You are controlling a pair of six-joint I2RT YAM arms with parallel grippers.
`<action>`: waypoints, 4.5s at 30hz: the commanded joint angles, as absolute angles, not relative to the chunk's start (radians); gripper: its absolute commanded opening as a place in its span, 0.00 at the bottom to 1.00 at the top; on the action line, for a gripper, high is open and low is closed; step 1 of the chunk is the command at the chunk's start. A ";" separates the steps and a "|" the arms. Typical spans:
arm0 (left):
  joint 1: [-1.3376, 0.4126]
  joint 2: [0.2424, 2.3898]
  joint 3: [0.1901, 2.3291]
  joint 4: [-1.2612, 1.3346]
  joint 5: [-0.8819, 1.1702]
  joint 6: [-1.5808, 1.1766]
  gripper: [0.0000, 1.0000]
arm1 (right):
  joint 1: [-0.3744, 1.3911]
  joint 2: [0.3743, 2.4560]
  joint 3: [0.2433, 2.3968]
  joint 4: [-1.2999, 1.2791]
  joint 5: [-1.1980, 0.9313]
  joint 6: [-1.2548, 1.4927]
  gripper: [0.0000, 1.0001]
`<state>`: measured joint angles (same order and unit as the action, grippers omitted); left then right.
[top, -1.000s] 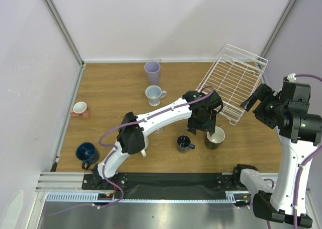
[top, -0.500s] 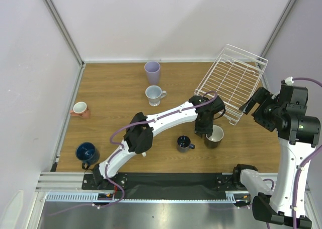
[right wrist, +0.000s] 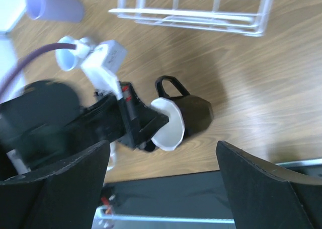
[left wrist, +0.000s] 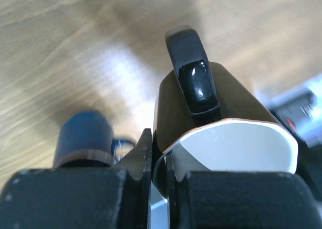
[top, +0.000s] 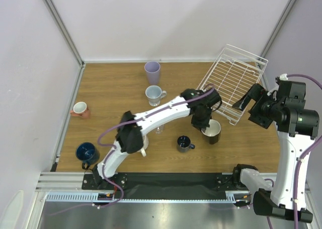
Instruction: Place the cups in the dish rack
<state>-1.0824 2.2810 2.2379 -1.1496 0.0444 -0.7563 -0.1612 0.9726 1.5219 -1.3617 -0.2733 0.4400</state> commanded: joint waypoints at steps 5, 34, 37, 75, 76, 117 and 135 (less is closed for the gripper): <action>-0.973 1.708 1.999 -0.866 0.247 -0.685 0.00 | -0.166 1.009 1.574 -1.277 -0.653 0.535 1.00; -0.739 1.264 1.396 0.162 0.601 -1.232 0.00 | 0.093 1.003 1.259 0.135 -1.143 1.308 1.00; -0.738 1.256 1.379 0.161 0.586 -1.242 0.00 | 0.158 1.014 1.262 0.193 -1.106 1.339 1.00; -0.738 1.213 1.258 0.163 0.607 -1.398 0.00 | 0.287 1.043 1.293 0.060 -1.069 1.175 0.23; -0.736 1.218 1.258 0.152 0.610 -1.394 0.00 | 0.290 1.051 1.296 0.064 -1.065 1.175 0.12; -0.281 1.136 1.267 -0.719 0.406 -0.428 0.99 | -0.115 2.133 2.467 -1.180 0.308 0.706 0.00; -0.206 1.183 1.262 -0.718 0.356 -0.414 1.00 | -0.152 2.342 2.574 -1.279 0.299 0.657 0.00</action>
<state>-0.2157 1.1679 1.2396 -0.7429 0.3683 -0.4255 -0.1463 2.3425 2.5286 -1.2785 0.2729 0.6647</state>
